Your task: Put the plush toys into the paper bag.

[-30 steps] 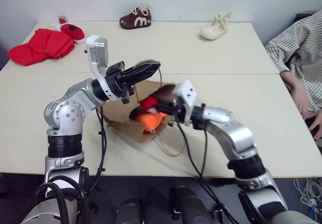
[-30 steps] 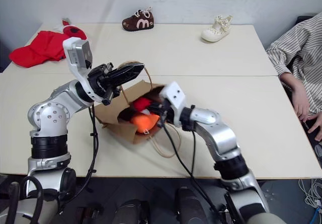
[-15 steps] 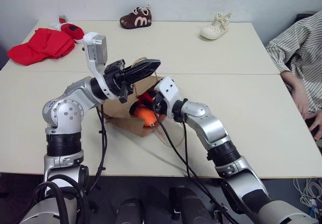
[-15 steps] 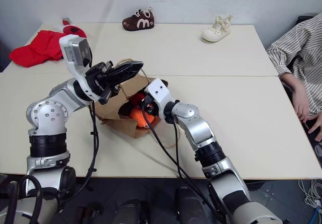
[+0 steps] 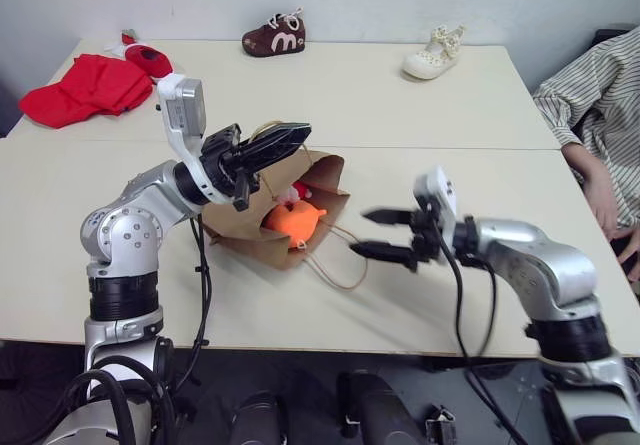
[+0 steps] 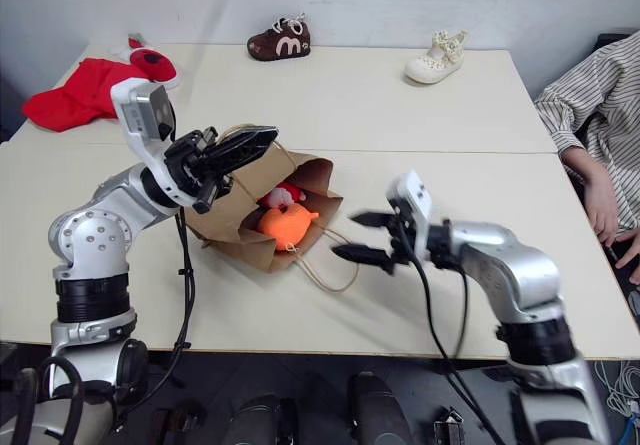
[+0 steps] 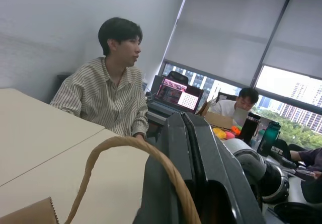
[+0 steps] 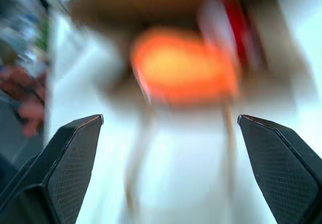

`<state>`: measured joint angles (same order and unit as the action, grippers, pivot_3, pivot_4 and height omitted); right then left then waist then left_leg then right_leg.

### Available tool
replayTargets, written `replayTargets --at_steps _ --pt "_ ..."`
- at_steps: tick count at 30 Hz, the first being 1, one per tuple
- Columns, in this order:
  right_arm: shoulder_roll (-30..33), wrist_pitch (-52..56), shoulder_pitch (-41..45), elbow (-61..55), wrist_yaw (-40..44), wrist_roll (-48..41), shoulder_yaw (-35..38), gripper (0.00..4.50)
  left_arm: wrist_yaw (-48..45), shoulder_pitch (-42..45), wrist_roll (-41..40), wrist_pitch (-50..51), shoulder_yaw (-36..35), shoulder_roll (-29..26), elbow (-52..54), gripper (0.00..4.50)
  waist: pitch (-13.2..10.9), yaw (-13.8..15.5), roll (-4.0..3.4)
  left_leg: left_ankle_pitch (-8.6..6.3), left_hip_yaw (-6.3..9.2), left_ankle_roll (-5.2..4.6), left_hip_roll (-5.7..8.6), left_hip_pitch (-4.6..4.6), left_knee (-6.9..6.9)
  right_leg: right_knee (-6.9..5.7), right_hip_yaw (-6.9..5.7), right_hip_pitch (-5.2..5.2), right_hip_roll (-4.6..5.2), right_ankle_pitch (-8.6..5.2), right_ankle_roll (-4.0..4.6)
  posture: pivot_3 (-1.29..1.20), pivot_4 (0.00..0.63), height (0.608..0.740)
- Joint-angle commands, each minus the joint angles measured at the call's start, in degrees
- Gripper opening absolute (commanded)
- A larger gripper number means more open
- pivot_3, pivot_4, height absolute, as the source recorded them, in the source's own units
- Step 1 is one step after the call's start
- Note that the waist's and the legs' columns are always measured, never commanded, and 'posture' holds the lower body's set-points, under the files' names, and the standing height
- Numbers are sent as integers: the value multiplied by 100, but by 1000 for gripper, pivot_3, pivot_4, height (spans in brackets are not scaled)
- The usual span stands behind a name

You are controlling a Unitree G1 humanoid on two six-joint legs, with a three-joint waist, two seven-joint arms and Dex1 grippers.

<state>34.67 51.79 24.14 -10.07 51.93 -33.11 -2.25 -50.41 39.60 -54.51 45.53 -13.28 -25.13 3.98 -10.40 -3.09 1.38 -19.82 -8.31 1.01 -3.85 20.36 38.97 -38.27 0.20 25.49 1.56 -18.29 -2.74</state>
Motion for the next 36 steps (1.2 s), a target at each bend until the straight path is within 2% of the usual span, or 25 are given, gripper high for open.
replayTargets --at_steps 1,6,9,13,19,20,25,27,31,36 --pt "-316 233 121 24 -348 6 -202 4380 -11 61 -139 -58 -42 -9 224 0 0 -46 0 0 -6 1 -1 -5 0 -6 7 0 -3 0 0 0 150 740" --pt "-846 344 421 440 -531 27 -428 4380 -36 100 -101 -106 9 11 168 0 0 -24 0 3 -4 6 -1 -11 2 -16 10 0 -8 0 1 0 150 740" --pt "-1157 418 645 685 -619 -49 -332 3781 -40 113 -75 -133 24 16 151 0 0 -8 0 3 -3 6 0 -7 3 -12 9 0 -6 0 1 0 150 740" --pt "-1222 671 763 646 -495 -313 -180 2351 -40 121 -43 -197 31 -3 143 0 0 20 0 1 1 2 0 -1 2 -2 3 0 -1 1 1 0 150 740" --pt "-1140 1545 833 63 -381 -1626 748 253 -66 134 35 -319 17 -62 102 0 -1 21 0 0 2 -1 0 1 2 -1 1 1 -1 2 -1 0 150 740" --pt "-1103 1732 873 -36 -437 -1869 924 21 -56 151 47 -349 0 -66 80 0 -1 22 0 0 3 0 0 1 2 0 0 1 -2 1 -1 0 150 740" --pt "-992 2395 1397 -6 -925 -3182 1989 21 -126 342 405 -746 -137 -344 -364 0 -1 5 0 -1 3 -1 0 1 0 -1 1 1 -2 2 -1 0 150 740" --pt "-1010 2413 1645 216 -1203 -3411 2241 21 -221 444 587 -979 -185 -501 -666 0 -1 -8 -1 -1 2 0 0 0 1 -2 1 1 -4 2 -1 0 150 740" --pt "-1155 2169 1986 623 -1662 -3591 2492 21 -454 534 812 -1197 -120 -683 -994 0 -1 -2 0 -1 1 -1 1 1 -9 11 0 1 -3 2 0 0 150 740" --pt "-1297 1771 1926 862 -1900 -3196 2193 21 -634 514 1187 -1476 73 -698 -1243 0 -1 4 0 -4 0 -6 -1 11 -15 29 -5 4 0 4 -5 0 150 740"
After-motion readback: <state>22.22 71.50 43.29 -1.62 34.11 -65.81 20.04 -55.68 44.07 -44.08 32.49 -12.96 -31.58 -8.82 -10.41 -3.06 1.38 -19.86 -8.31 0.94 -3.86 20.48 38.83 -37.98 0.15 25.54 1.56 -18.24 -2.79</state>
